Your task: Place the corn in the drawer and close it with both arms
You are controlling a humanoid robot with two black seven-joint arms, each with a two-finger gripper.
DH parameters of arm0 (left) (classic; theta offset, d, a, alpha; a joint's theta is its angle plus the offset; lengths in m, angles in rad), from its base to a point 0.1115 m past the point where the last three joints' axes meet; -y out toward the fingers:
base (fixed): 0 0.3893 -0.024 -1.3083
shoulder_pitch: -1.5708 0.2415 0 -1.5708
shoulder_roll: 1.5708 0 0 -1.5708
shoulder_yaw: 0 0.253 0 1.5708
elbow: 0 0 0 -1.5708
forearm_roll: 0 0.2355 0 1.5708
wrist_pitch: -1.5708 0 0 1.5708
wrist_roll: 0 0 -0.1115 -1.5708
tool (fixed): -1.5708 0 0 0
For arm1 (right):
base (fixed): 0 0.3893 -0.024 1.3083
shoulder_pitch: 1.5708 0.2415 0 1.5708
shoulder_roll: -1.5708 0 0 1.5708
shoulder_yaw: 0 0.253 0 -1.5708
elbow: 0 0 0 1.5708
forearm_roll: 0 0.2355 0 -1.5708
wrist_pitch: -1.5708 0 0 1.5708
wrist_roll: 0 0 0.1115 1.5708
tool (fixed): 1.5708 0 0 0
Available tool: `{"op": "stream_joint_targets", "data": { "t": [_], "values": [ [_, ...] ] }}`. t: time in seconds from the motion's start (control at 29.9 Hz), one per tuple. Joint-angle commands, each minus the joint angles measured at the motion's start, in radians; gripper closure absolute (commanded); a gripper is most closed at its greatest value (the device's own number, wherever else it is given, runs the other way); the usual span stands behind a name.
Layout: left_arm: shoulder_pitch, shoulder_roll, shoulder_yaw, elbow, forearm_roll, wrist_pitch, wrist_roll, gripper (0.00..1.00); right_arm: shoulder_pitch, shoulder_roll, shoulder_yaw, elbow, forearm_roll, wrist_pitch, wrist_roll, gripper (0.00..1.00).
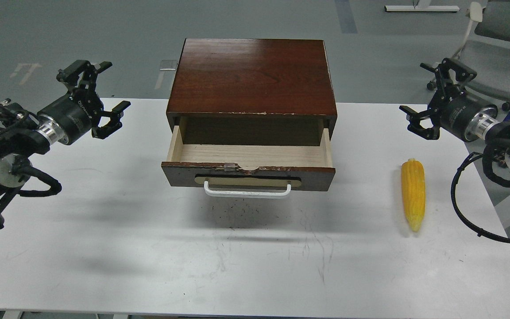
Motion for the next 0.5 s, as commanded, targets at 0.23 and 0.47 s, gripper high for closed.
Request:
{"op": "stream_joint_targets", "data": {
  "t": [0.23, 0.47],
  "values": [
    [-0.014, 0.025, 0.003, 0.0, 0.001, 0.0, 0.0, 0.02, 0.049, 0.0, -0.029, -0.007, -0.015, 0.014, -0.01, 0.0],
    [-0.014, 0.027, 0.008, 0.0, 0.001, 0.0, 0.0, 0.02, 0.093, 0.004, -0.12, -0.048, -0.027, 0.011, -0.008, 0.0]
  ]
}}
